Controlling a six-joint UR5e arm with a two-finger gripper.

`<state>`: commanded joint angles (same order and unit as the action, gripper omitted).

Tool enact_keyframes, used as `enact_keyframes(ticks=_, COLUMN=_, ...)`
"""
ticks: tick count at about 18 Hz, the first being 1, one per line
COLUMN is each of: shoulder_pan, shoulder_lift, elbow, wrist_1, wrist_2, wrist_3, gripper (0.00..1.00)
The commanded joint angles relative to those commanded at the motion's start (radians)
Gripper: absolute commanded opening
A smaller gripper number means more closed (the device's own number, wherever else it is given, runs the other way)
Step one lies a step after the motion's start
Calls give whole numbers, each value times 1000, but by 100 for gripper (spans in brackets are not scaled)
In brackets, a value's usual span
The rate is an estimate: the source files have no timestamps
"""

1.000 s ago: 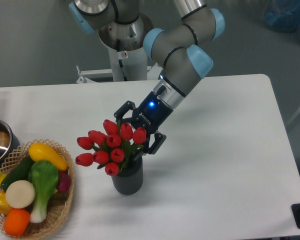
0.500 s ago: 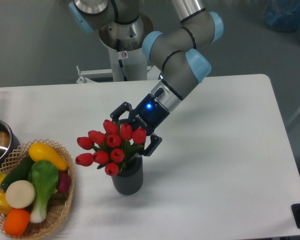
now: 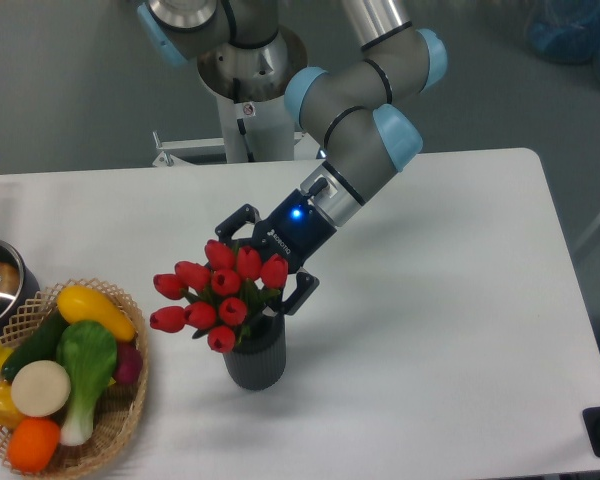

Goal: Pick up the flowers from the vase
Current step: 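Lower the gripper around the tulip stems and close on them, then lift the gripped tulips upward, drawing stems out of the vase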

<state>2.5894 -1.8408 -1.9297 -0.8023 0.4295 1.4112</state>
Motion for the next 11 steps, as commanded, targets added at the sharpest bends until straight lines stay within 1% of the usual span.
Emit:
enact_keyframes(ticks=1, shoulder_pan=0, shoulder_lift=-2, elbow=0, wrist_1=0, wrist_2=-2, wrist_3=2, gripper=84)
enact_keyframes(ticks=4, shoulder_pan=2, shoulder_lift=-2, elbow=0, wrist_1=0, wrist_2=-2, wrist_3=2, gripper=64)
enact_keyframes(ticks=7, shoulder_pan=2, shoulder_lift=-2, elbow=9, wrist_1=-2, wrist_2=-3, wrist_3=0, gripper=51)
enact_keyframes(ticks=9, shoulder_pan=3, shoulder_lift=-3, elbow=9, wrist_1=-2, wrist_2=-3, wrist_3=0, gripper=40)
enact_keyframes(ticks=10, shoulder_pan=2, shoulder_lift=-3, elbow=14, wrist_1=-2, wrist_2=-3, wrist_3=0, gripper=38)
enact_keyframes(ticks=11, shoulder_pan=3, shoulder_lift=-5, elbow=20, wrist_1=-2, wrist_2=-3, wrist_3=-2, gripper=38)
